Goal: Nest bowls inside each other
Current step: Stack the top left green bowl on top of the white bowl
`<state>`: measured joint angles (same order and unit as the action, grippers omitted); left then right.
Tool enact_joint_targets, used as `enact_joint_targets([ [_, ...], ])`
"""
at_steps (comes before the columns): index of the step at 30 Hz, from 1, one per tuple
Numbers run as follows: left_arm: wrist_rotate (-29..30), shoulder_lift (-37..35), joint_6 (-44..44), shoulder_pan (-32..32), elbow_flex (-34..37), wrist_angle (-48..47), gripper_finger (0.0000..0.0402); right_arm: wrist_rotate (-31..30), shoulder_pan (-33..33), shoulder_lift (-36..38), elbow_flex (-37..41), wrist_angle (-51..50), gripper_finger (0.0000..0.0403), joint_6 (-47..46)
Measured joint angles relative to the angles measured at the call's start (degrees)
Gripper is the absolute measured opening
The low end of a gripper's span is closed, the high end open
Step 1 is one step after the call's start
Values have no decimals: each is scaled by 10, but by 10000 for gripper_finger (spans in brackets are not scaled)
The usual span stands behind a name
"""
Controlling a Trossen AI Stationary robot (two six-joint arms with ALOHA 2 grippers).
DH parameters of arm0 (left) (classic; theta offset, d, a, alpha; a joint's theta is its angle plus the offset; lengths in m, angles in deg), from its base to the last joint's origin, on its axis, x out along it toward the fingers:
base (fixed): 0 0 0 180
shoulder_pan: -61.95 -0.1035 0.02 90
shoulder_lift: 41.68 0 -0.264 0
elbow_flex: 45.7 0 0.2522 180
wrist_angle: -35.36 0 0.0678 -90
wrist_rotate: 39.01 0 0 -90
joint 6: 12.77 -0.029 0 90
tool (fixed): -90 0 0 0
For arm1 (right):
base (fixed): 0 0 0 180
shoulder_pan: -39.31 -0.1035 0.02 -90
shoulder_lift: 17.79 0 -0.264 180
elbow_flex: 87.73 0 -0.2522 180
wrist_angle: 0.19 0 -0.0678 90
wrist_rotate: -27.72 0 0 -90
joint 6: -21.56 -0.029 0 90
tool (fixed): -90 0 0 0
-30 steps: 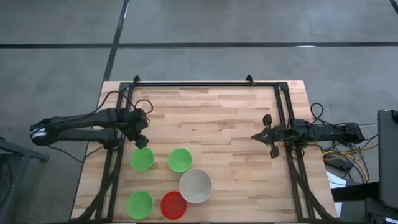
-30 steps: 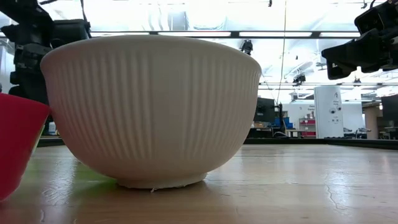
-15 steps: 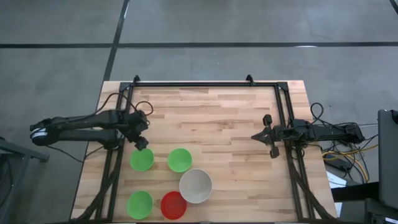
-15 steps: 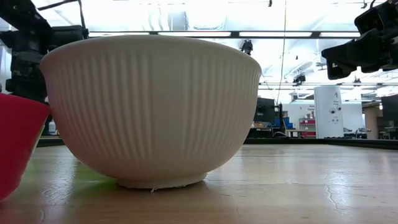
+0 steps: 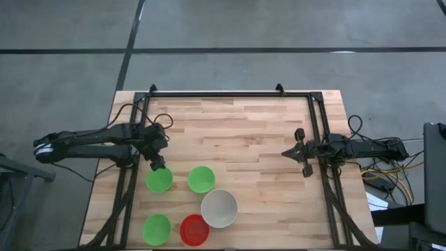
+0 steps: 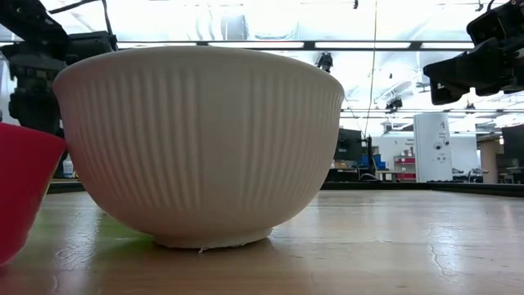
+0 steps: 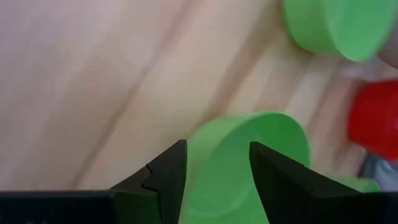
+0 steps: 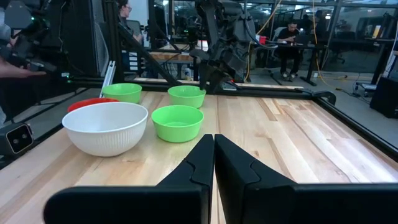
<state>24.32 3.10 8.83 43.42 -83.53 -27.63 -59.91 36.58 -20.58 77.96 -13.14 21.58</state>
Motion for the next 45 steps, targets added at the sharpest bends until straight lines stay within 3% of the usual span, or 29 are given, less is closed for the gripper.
enact_joint_targets([
  [6,-21,0,-32,3,0,2,179,0,0,0,0,0,9,0],
  [21,22,1,-7,4,0,28,179,0,0,0,0,0,9,0],
  [45,36,45,9,79,1,107,179,0,0,0,0,0,9,0],
])
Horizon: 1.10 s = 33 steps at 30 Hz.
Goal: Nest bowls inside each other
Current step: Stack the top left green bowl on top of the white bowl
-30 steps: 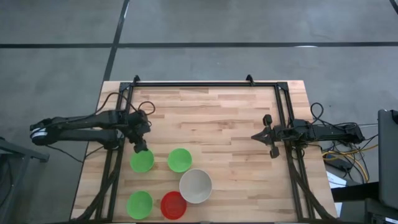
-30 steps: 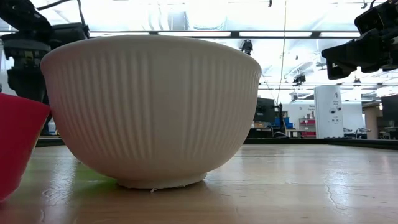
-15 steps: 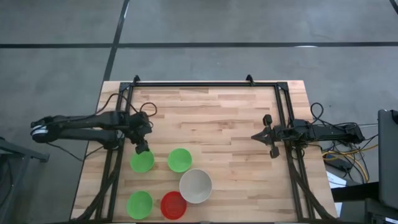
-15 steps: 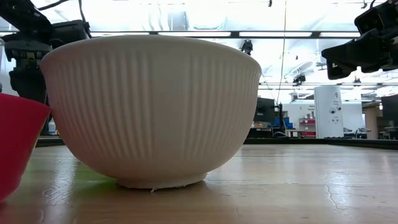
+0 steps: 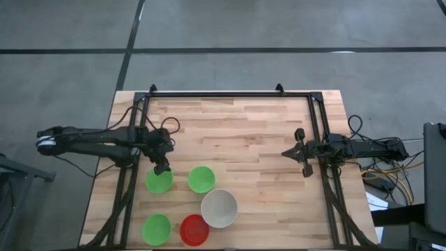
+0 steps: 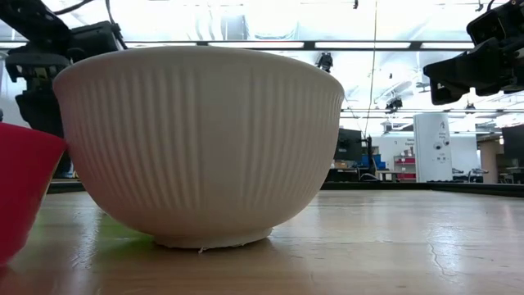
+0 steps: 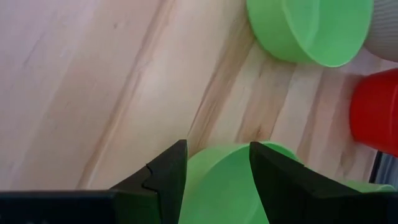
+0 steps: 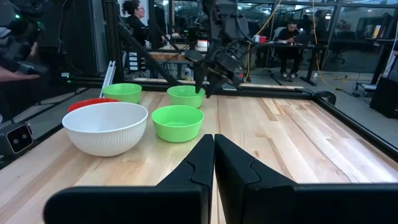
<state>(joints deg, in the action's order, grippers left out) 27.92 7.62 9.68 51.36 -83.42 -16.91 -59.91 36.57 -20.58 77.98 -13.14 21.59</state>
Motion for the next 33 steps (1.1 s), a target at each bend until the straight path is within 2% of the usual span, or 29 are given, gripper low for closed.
enact_joint_targets([
  [6,6,0,72,3,-2,9,179,0,0,0,0,0,8,0],
  [10,10,0,136,3,-4,-22,179,0,0,0,0,0,9,0],
  [13,10,0,147,2,-13,-52,179,0,0,0,0,0,9,0],
  [23,46,-2,111,2,-77,-186,179,0,0,0,0,0,9,0],
  [33,41,-11,21,3,-63,-161,177,0,0,0,0,0,9,0],
])
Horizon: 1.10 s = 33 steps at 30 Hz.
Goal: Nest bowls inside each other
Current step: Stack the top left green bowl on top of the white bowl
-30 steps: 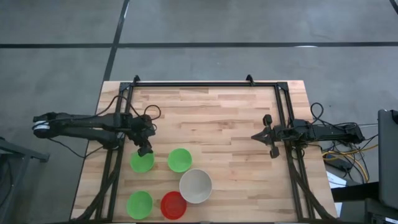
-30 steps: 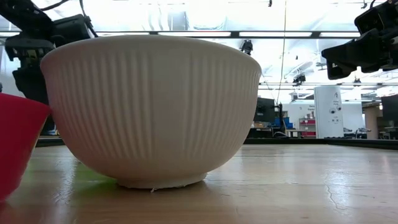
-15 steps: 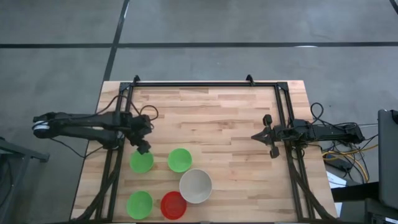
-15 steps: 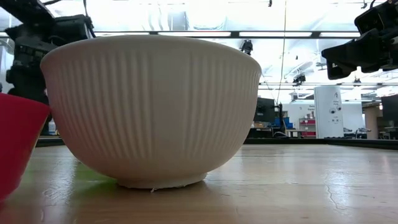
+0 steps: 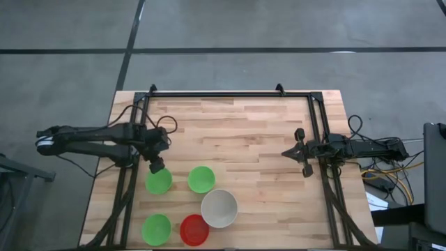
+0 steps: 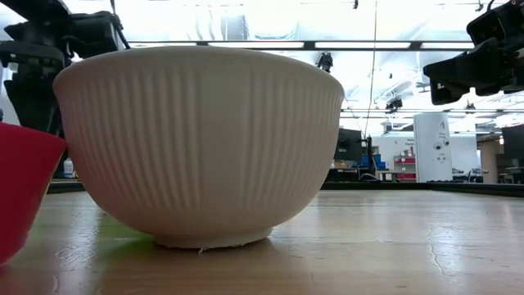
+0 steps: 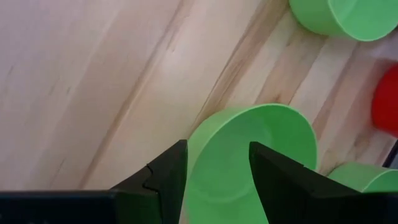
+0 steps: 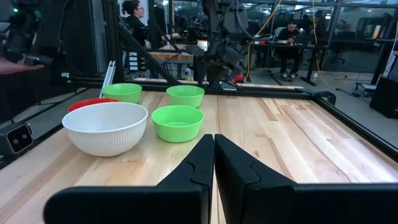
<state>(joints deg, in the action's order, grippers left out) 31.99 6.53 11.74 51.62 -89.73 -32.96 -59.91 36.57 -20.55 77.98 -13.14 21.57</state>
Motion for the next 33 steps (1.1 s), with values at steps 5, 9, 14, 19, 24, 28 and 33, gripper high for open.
enact_joint_targets([
  [5,-21,0,-8,0,27,47,176,0,0,0,0,0,9,0],
  [9,-31,0,-9,0,48,83,177,0,0,0,0,0,9,0],
  [14,-42,0,-9,0,71,118,176,0,0,0,0,0,9,0],
  [19,-56,0,3,0,93,151,175,0,0,0,0,0,9,0],
  [24,-66,0,21,0,107,172,160,0,0,0,0,0,9,0],
  [28,-67,0,22,0,108,171,133,0,0,0,0,0,9,0],
  [33,-65,0,25,0,108,176,94,0,0,0,0,0,9,0],
])
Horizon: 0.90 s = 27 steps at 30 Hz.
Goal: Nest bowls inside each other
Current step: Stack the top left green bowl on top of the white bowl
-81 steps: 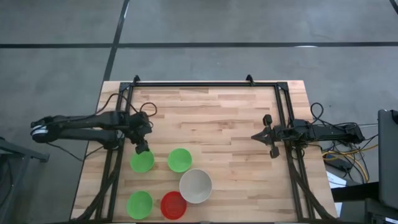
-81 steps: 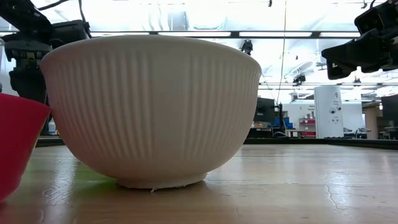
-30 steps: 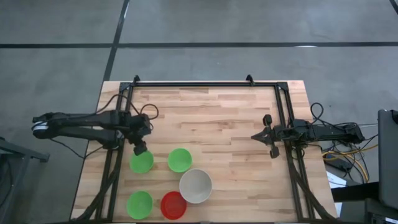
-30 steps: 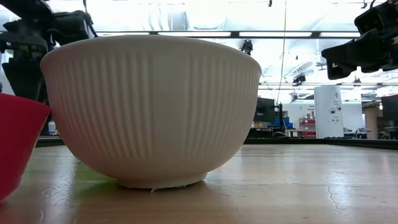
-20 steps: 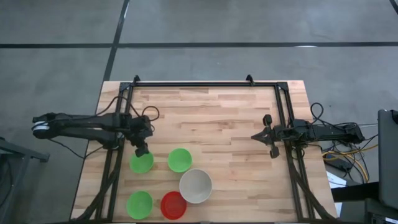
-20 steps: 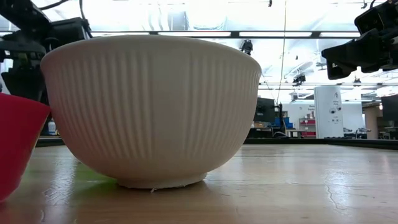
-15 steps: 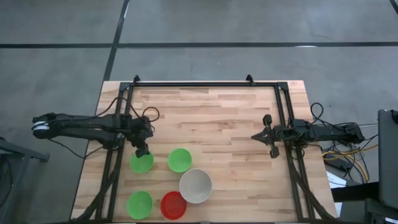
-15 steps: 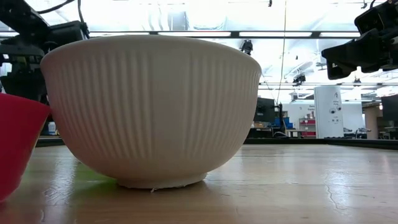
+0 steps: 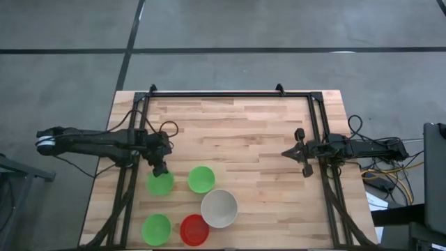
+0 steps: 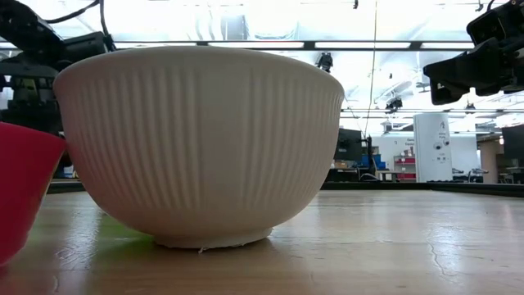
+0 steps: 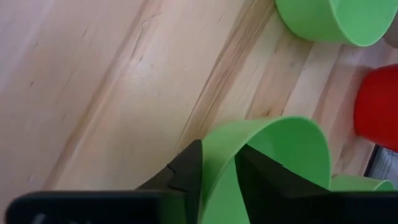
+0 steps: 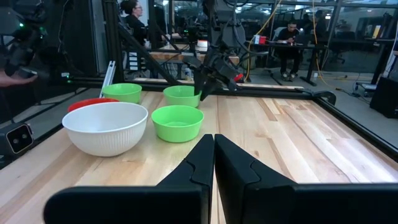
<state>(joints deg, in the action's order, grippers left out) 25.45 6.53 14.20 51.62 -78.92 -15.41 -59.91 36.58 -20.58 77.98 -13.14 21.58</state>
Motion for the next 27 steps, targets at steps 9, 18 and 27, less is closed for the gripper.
enact_joint_targets([
  [9,4,0,0,0,0,2,47,0,0,0,0,0,9,0],
  [18,5,0,1,0,0,2,15,0,0,0,0,0,9,0],
  [27,10,0,5,0,0,4,7,0,0,0,0,0,9,0],
])
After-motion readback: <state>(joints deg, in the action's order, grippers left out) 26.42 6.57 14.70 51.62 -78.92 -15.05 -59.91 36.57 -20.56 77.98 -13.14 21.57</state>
